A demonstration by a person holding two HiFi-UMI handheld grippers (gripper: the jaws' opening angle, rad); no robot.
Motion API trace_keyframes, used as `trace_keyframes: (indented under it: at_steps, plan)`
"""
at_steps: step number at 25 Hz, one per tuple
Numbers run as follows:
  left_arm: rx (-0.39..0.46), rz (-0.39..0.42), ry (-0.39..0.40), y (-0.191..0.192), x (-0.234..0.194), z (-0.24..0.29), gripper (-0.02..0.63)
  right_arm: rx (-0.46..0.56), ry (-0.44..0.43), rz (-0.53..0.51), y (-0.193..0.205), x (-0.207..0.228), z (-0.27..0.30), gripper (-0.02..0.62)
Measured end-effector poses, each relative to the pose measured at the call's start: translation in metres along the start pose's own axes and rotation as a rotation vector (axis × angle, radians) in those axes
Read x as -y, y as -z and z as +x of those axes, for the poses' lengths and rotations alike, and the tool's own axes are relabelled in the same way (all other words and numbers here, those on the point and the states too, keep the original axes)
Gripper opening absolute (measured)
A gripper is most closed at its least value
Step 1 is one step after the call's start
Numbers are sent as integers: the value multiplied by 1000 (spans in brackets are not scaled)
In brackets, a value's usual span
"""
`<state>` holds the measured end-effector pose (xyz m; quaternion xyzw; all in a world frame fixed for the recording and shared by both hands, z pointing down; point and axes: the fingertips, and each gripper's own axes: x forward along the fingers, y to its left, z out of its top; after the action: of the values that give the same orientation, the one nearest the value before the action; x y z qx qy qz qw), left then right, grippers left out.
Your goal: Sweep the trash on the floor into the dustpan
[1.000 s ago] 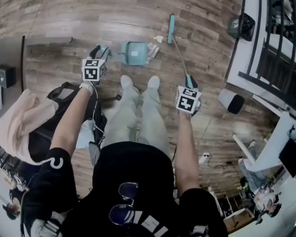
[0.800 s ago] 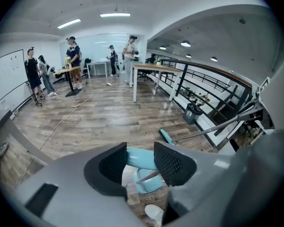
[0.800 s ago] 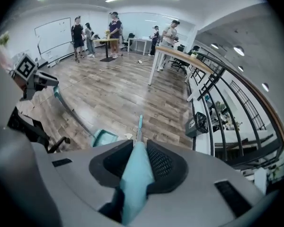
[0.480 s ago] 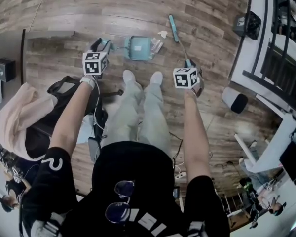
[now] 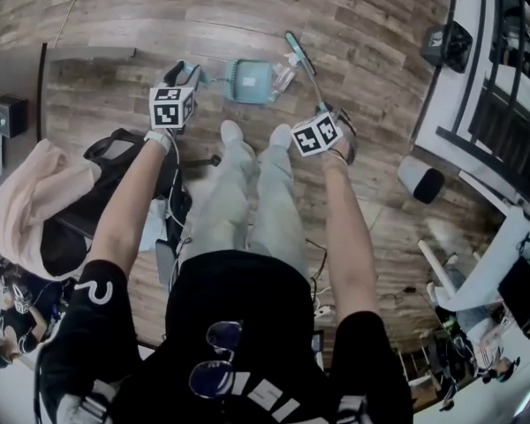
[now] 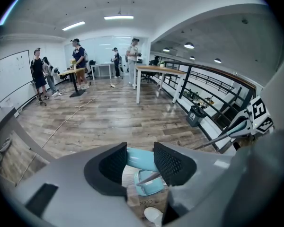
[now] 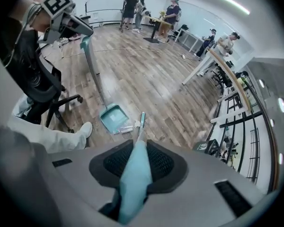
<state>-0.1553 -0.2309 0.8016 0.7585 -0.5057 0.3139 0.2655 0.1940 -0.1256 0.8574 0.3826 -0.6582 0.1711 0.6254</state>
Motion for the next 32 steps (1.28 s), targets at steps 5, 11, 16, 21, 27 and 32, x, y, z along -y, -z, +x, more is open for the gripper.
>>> trace_keyframes:
  at_steps: [5, 11, 16, 21, 27, 32]
  plan:
    - [-7, -2, 5, 1, 2, -2, 169, -12, -9, 57, 6, -11, -5, 84]
    - [-4, 6, 12, 4, 4, -4, 169, -19, -28, 168, 14, -29, -12, 84]
    - [-11, 17, 22, 6, 5, -7, 169, -34, -52, 275, 19, -44, -20, 84]
    - [-17, 25, 33, 11, 3, -9, 169, -49, -73, 347, 17, -62, -27, 84]
    - [-19, 31, 40, 13, 5, -10, 169, -37, -105, 510, 13, -80, -36, 84]
    - [-18, 27, 48, 12, 6, -11, 169, -9, -143, 528, -6, -107, -42, 84]
